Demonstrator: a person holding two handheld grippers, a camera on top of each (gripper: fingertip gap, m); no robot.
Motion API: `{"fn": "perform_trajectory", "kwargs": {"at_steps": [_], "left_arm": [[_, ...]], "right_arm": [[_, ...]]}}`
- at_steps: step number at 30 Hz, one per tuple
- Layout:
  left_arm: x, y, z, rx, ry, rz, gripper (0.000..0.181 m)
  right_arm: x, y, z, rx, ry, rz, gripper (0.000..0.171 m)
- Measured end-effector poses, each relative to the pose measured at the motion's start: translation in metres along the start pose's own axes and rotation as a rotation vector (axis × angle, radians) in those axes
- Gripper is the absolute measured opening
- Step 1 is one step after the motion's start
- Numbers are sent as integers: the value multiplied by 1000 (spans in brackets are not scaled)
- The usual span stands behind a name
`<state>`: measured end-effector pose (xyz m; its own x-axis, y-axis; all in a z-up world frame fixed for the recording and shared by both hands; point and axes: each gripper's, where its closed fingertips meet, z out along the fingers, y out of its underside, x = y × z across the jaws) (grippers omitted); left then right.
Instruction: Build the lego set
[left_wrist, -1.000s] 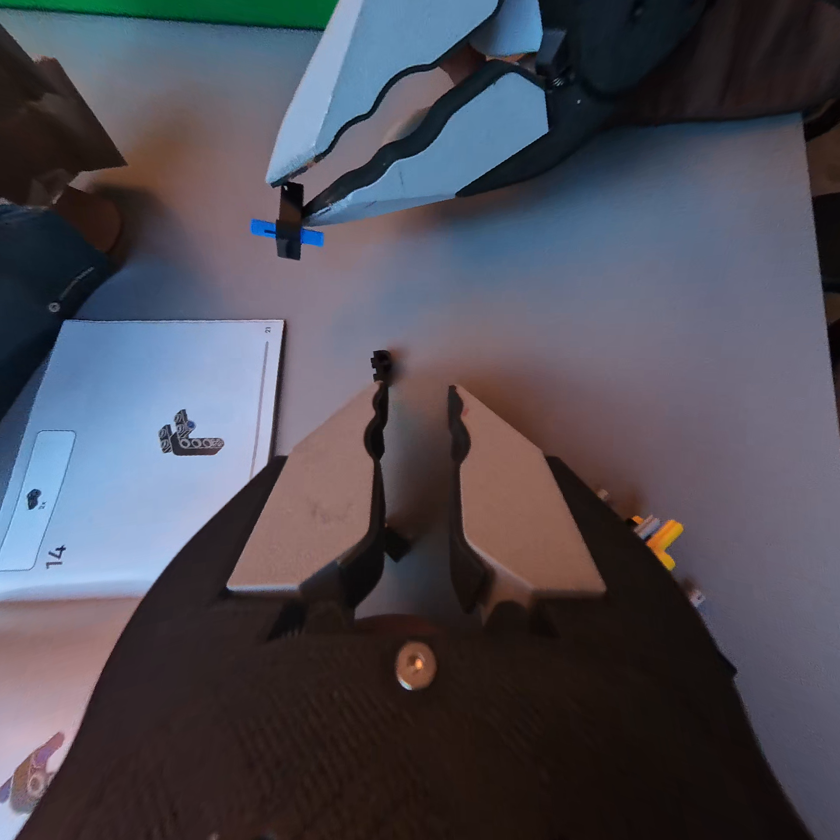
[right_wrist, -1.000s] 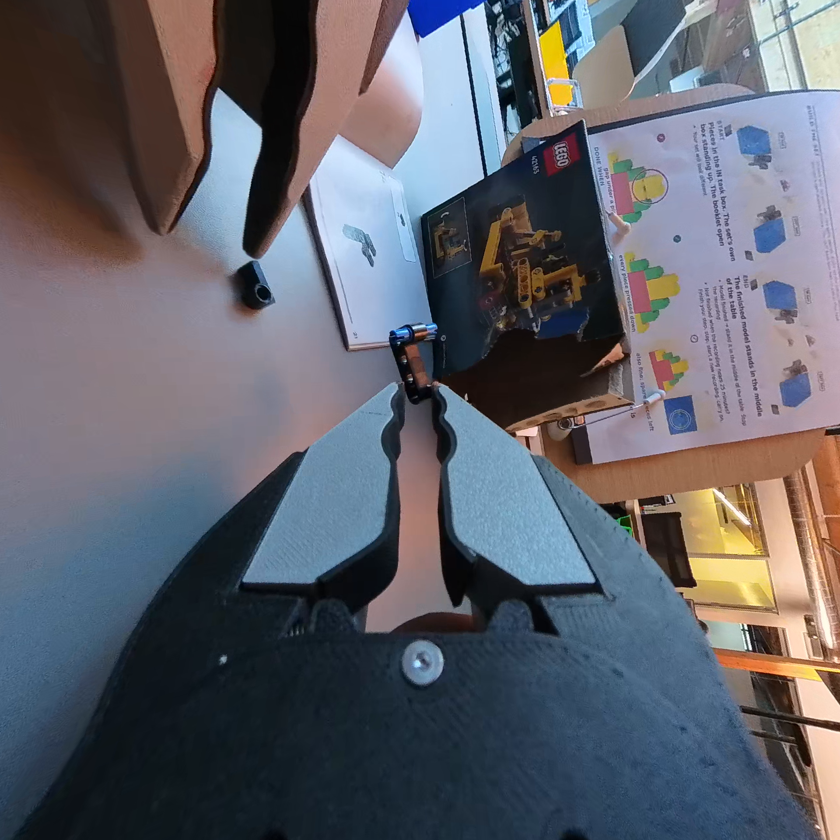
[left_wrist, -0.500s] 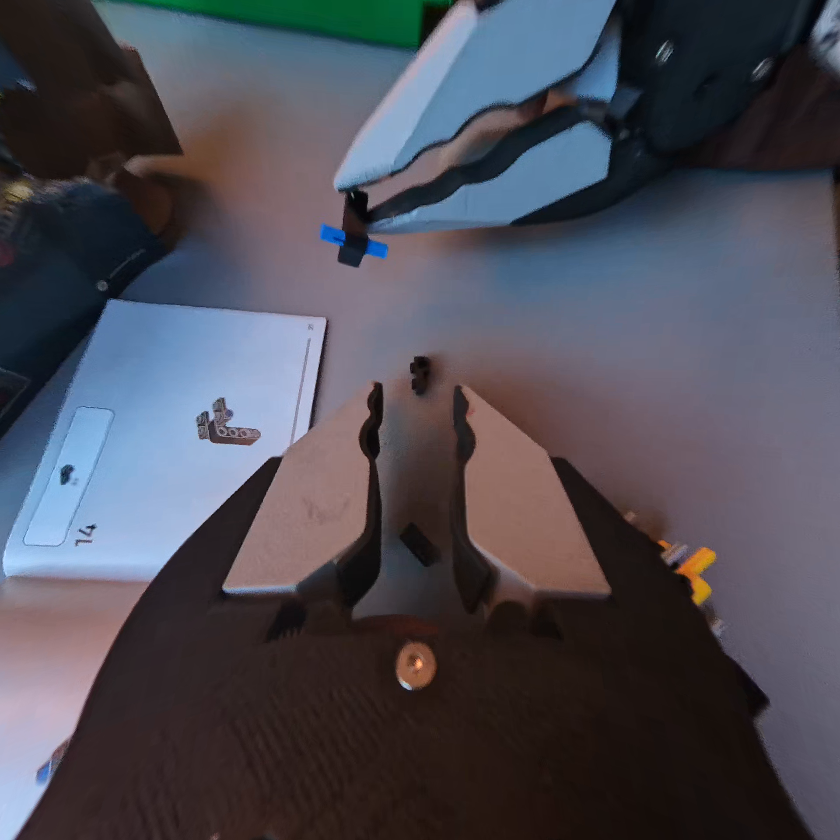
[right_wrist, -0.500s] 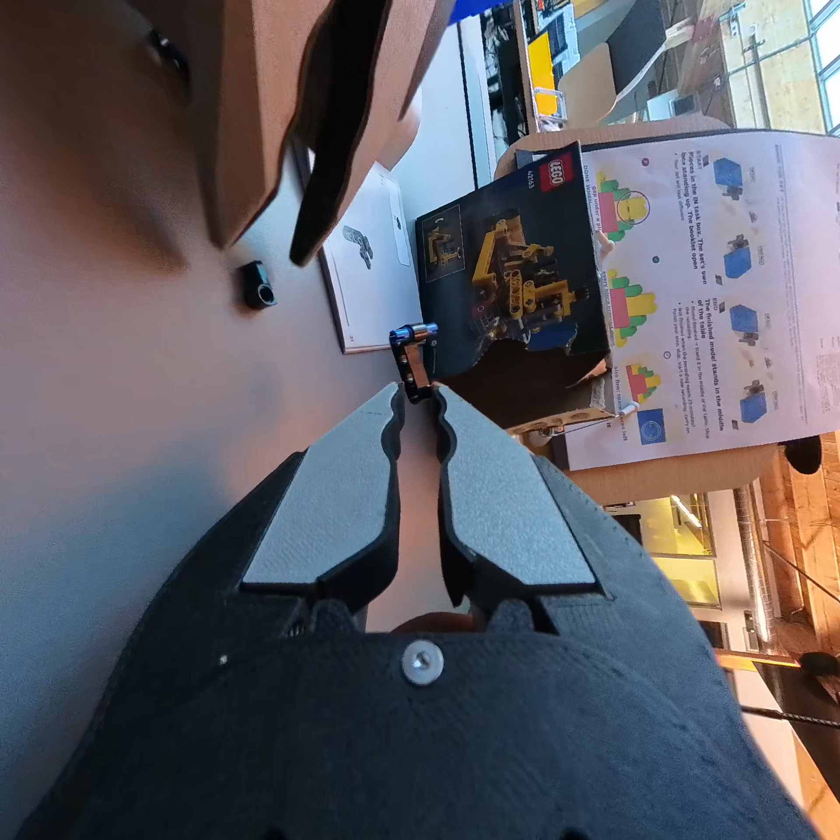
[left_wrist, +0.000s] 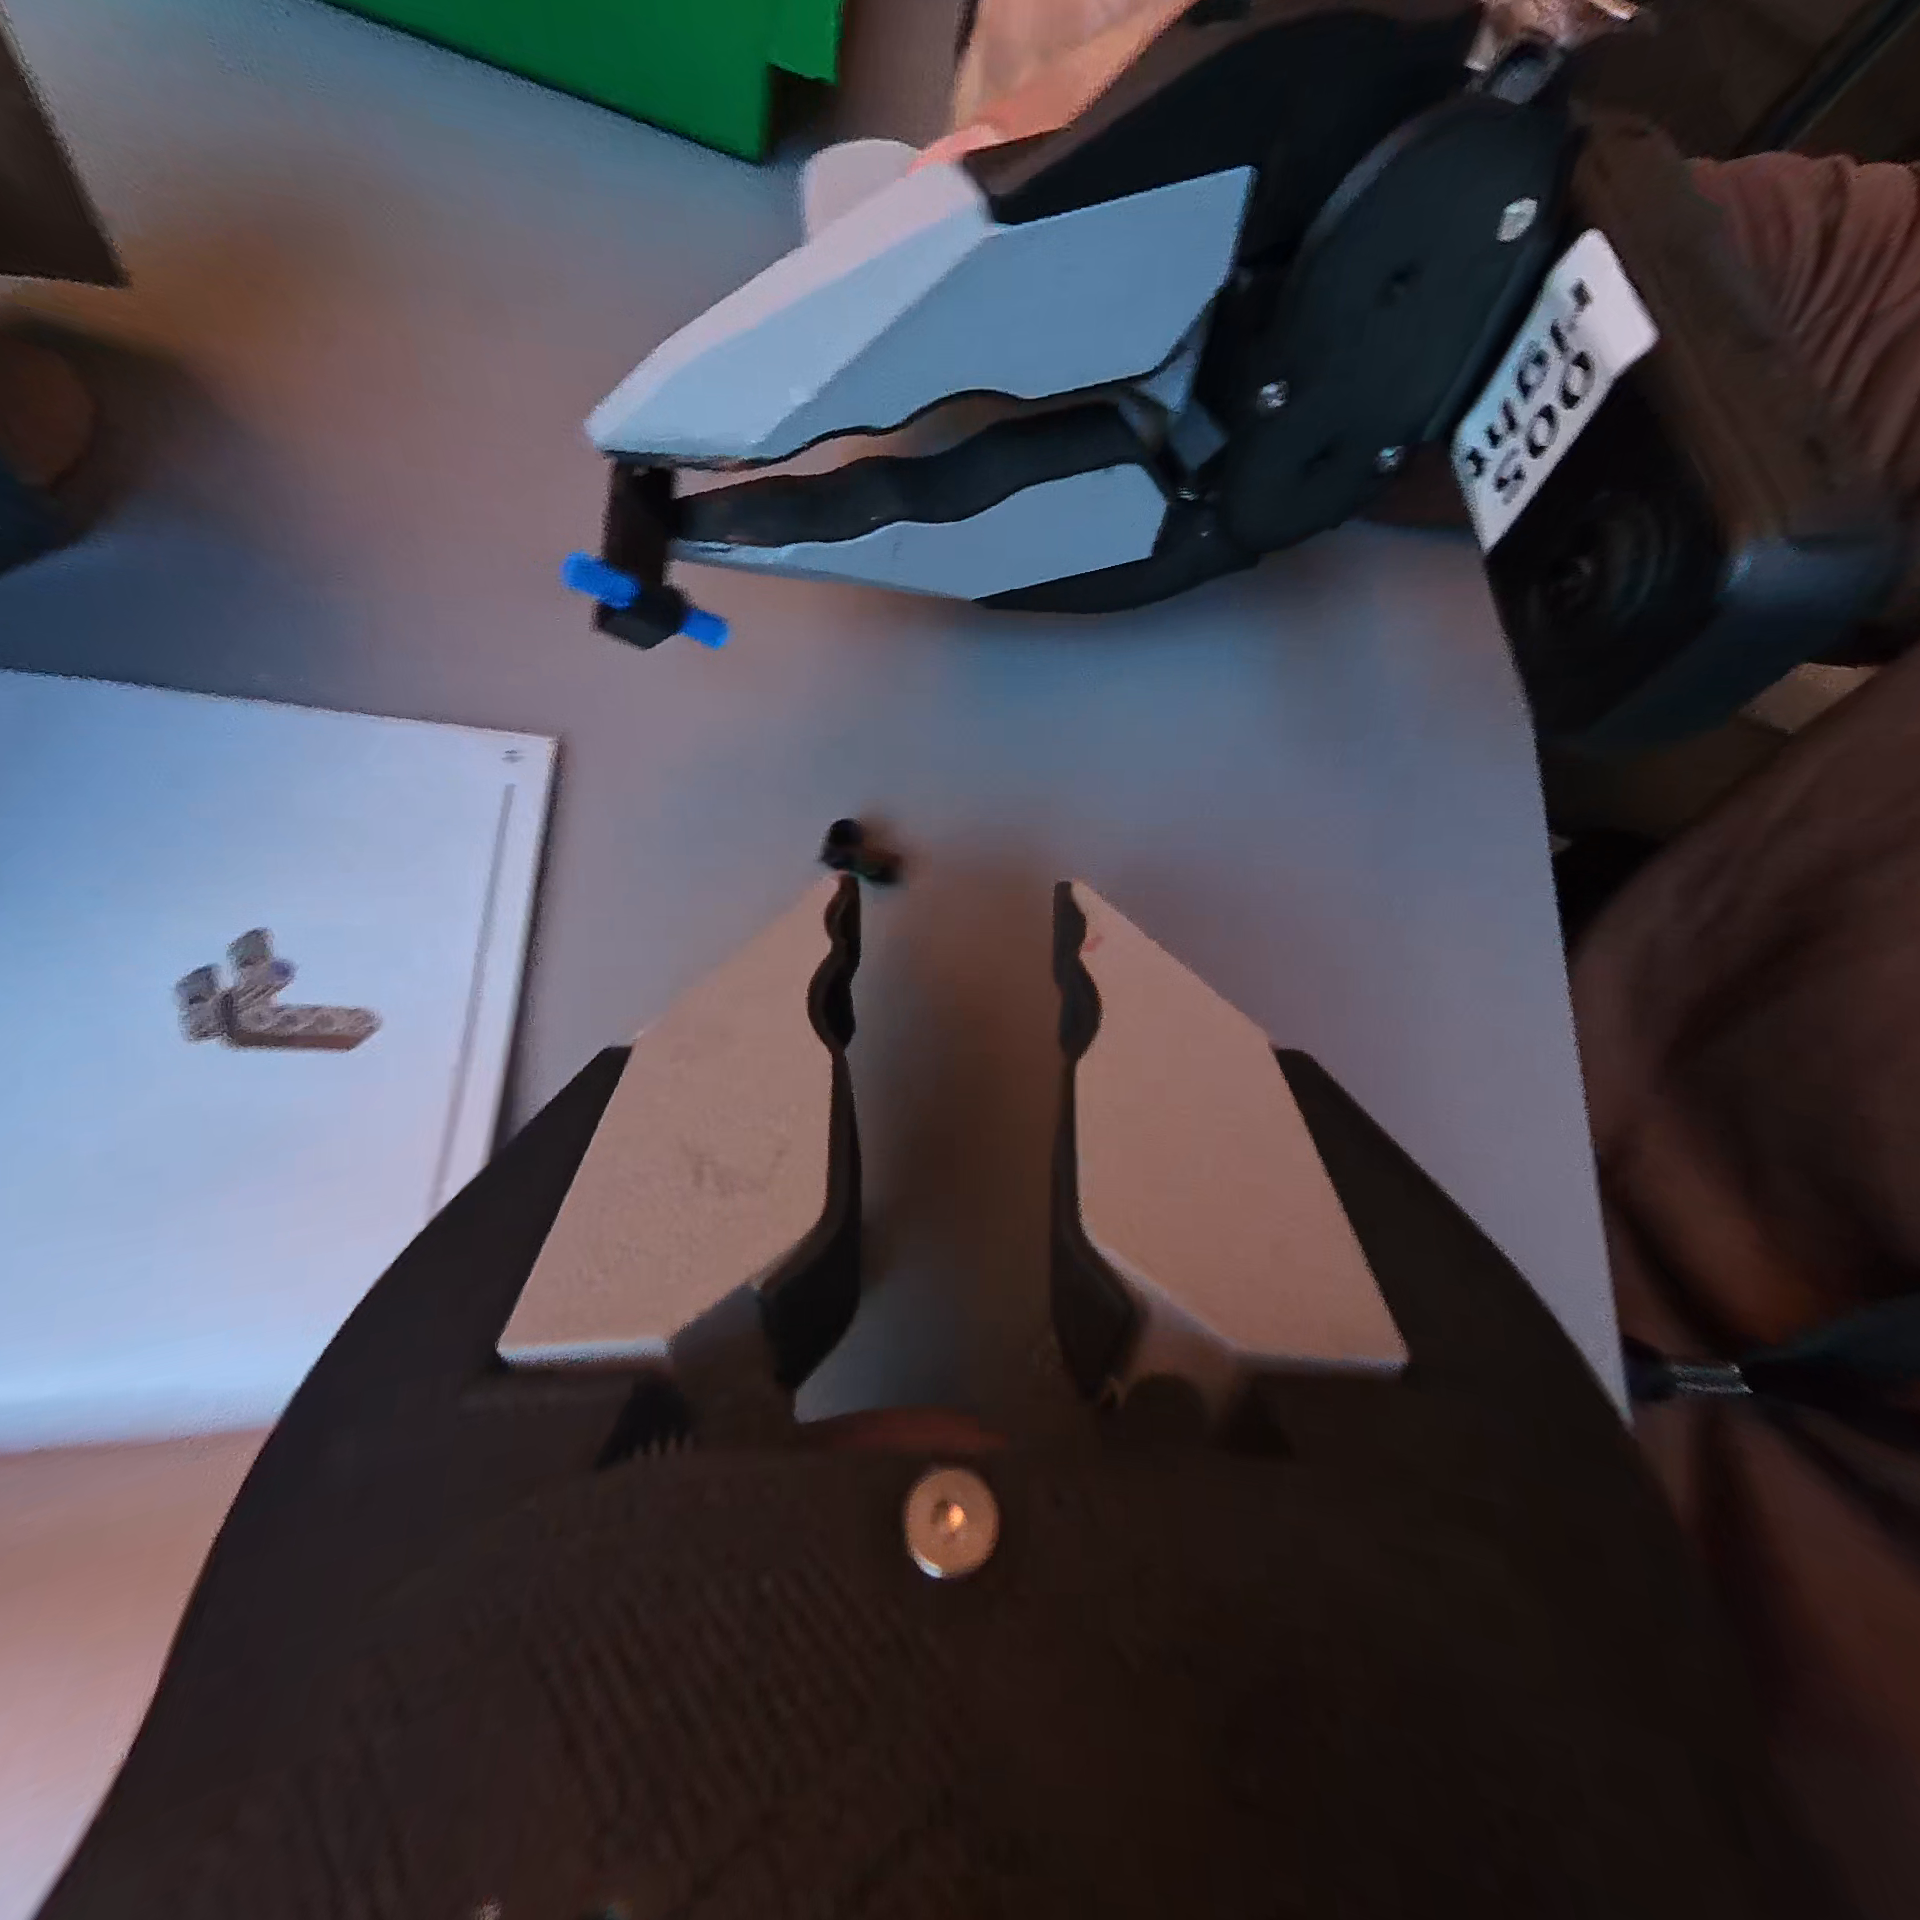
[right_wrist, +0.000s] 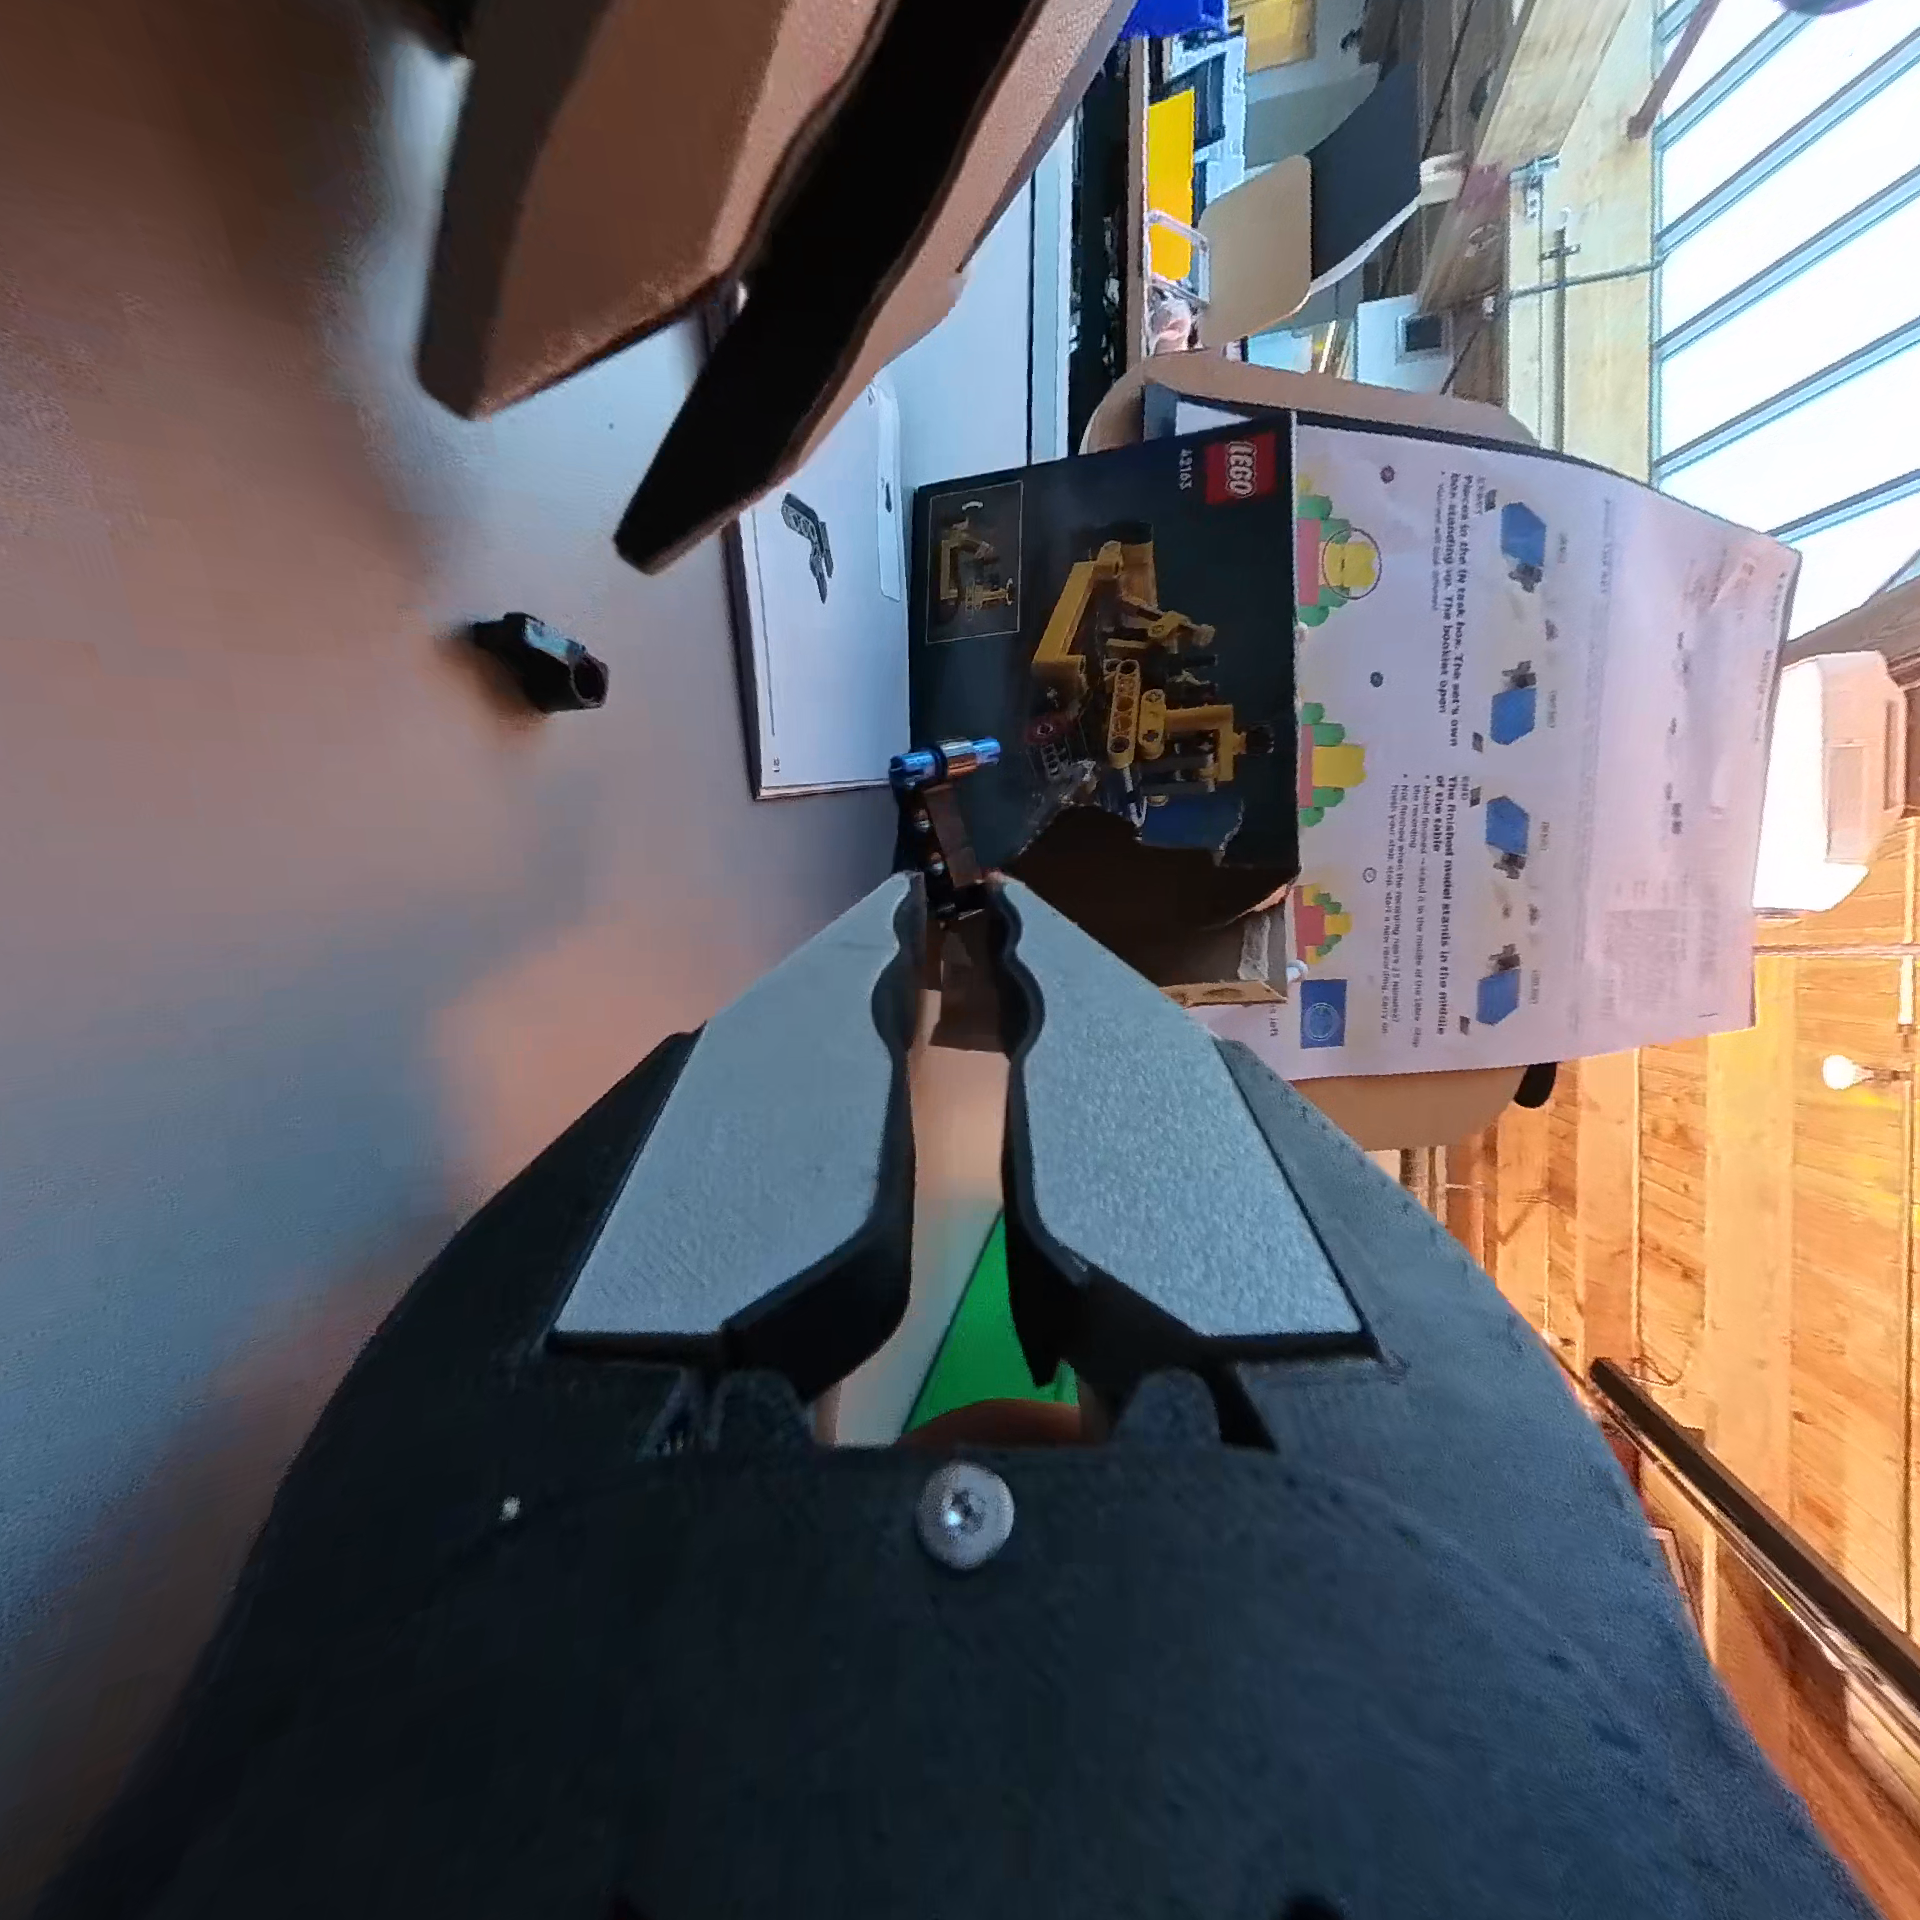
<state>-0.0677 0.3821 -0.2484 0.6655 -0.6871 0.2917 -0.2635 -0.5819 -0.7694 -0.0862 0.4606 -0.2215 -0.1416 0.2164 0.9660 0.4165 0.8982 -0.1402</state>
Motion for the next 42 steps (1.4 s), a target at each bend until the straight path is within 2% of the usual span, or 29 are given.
{"fn": "perform_trajectory", "kwargs": {"at_steps": [1, 4, 10, 13, 15, 17, 20, 23, 27, 31, 33, 37, 42], "left_arm": [[-7, -1, -4, 15, -28, -7, 34], [-25, -14, -16, 103, -88, -54, 33], [-11, -40, -26, 267, 36, -106, 39], [-8, -39, -25, 268, 33, -110, 39], [-8, -39, -26, 279, 13, -71, 17], [-8, -41, -27, 295, 6, -58, 10], [-2, -40, -25, 284, 51, -92, 25], [-8, -34, -21, 249, 15, -102, 37], [-12, -27, -18, 207, -46, -66, 39], [-12, -37, -18, 260, -75, -73, 42], [-16, -36, -16, 253, -129, -38, 40], [-13, -37, -16, 254, -169, 46, 17], [-13, -31, -18, 224, -166, 79, 15]], "right_arm": [[2, -1, -1, 3, 12, 0, 8], [11, -8, -4, 26, 62, 2, 8], [10, -29, -10, 78, 88, -42, 8], [8, -33, -12, 78, 90, -58, 7], [10, -34, -14, 87, 99, -53, 7], [13, -35, -15, 83, 116, -62, 7], [12, -36, -14, 60, 130, -94, 6], [9, -37, -12, 63, 117, -76, 6], [10, -34, -12, 58, 110, -62, 6], [8, -37, -11, 47, 104, -73, 7], [8, -40, -11, 49, 104, -65, 7], [10, -42, -11, 35, 112, -62, 6], [4, -42, -11, 48, 95, -95, 5]]}}
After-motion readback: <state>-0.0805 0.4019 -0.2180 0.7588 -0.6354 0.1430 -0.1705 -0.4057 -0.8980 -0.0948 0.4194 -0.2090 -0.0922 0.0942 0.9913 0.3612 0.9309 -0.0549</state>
